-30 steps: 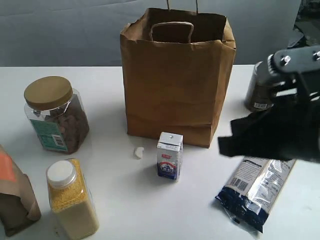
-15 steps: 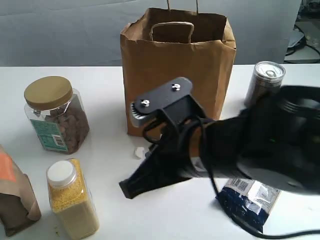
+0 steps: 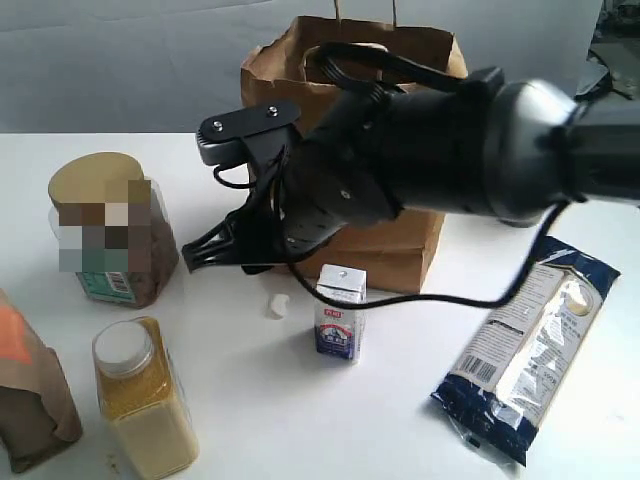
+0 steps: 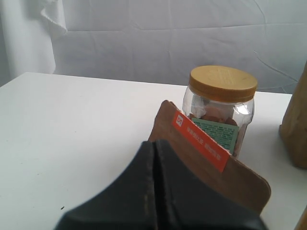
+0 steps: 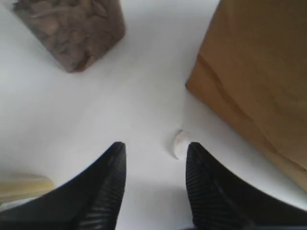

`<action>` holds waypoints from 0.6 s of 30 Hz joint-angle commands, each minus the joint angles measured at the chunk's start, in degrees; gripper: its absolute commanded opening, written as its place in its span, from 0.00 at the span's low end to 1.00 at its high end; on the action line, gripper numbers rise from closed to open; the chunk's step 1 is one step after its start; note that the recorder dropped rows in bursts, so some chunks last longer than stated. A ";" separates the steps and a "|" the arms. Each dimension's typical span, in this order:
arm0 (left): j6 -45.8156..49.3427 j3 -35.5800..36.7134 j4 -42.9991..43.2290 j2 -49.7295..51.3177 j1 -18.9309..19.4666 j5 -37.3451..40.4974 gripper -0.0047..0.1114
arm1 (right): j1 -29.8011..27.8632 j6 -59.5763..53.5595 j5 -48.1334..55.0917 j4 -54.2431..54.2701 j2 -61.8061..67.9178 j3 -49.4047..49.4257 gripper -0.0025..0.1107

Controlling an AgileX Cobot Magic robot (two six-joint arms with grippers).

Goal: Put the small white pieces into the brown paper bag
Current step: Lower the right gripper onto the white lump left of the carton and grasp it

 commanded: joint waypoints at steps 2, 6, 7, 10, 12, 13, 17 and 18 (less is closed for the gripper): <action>-0.29 0.20 -0.45 -0.20 -0.31 -0.24 0.04 | -3.14 -7.08 6.76 9.31 6.19 -7.33 0.38; -0.29 0.20 -0.45 -0.20 -0.31 -0.24 0.04 | -3.26 -8.18 10.35 9.88 10.20 -11.55 0.38; -0.29 0.20 -0.45 -0.20 -0.31 -0.24 0.04 | -3.26 -8.18 11.41 9.88 11.24 -12.62 0.38; -0.29 0.20 -0.45 -0.20 -0.31 -0.24 0.04 | -3.26 -8.18 13.83 9.11 14.14 -15.14 0.38; -0.29 0.20 -0.45 -0.20 -0.31 -0.24 0.04 | -3.26 -8.18 15.16 9.11 15.97 -16.53 0.38; -0.29 0.20 -0.45 -0.20 -0.31 -0.24 0.04 | -3.26 -8.18 15.43 9.11 16.92 -17.18 0.38; -0.29 0.20 -0.45 -0.20 -0.31 -0.24 0.04 | -3.93 -8.18 16.45 8.98 20.12 -18.61 0.38; -0.29 0.20 -0.45 -0.20 -0.31 -0.24 0.04 | -4.19 -8.18 16.45 8.98 20.56 -18.61 0.38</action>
